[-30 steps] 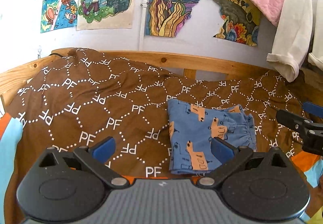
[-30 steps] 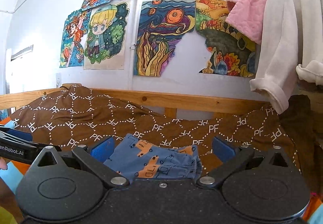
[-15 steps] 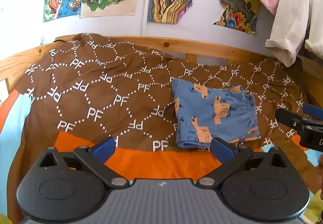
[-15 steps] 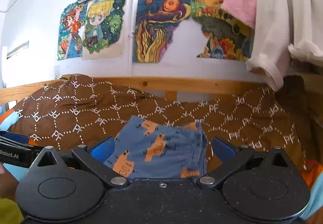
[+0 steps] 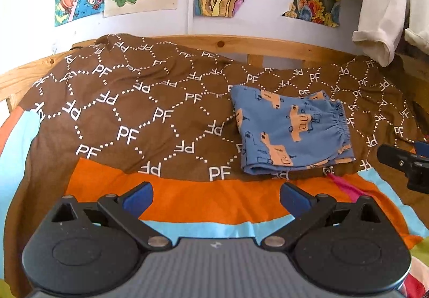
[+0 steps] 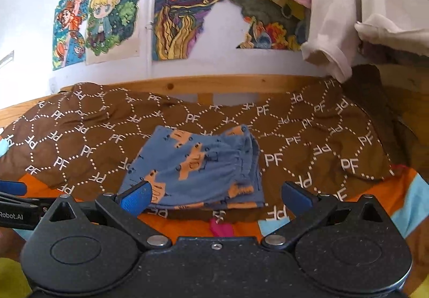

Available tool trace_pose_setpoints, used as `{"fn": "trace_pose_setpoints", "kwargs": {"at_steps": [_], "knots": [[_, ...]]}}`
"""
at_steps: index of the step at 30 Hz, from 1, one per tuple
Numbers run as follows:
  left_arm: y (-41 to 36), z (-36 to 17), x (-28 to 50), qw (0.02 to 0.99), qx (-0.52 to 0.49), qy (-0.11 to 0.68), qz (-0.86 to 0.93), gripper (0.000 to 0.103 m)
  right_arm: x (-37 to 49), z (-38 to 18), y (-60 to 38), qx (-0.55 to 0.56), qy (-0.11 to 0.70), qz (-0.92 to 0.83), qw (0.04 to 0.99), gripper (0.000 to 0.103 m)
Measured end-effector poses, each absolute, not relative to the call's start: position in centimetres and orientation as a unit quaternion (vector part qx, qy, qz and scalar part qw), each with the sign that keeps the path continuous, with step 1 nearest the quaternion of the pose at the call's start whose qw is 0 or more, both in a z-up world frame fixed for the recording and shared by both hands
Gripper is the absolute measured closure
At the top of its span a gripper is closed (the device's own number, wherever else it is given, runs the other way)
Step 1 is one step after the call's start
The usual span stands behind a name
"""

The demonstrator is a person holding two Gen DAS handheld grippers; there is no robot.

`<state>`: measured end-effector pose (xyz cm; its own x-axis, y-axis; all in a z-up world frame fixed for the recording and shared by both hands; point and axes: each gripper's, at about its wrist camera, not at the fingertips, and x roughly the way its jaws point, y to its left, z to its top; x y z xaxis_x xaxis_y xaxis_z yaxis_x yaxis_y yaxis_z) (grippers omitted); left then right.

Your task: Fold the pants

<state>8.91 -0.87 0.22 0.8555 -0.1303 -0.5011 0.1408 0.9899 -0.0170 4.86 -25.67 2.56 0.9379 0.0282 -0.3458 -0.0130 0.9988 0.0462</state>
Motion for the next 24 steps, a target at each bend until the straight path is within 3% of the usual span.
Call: {"fn": "trace_pose_setpoints", "kwargs": {"at_steps": [24], "knots": [[-1.4, -2.0, 9.0, 0.958, 0.023, 0.274, -0.081, 0.0, 4.6, 0.0, -25.5, 0.012, 0.218, 0.008, 0.976, 0.001]]}}
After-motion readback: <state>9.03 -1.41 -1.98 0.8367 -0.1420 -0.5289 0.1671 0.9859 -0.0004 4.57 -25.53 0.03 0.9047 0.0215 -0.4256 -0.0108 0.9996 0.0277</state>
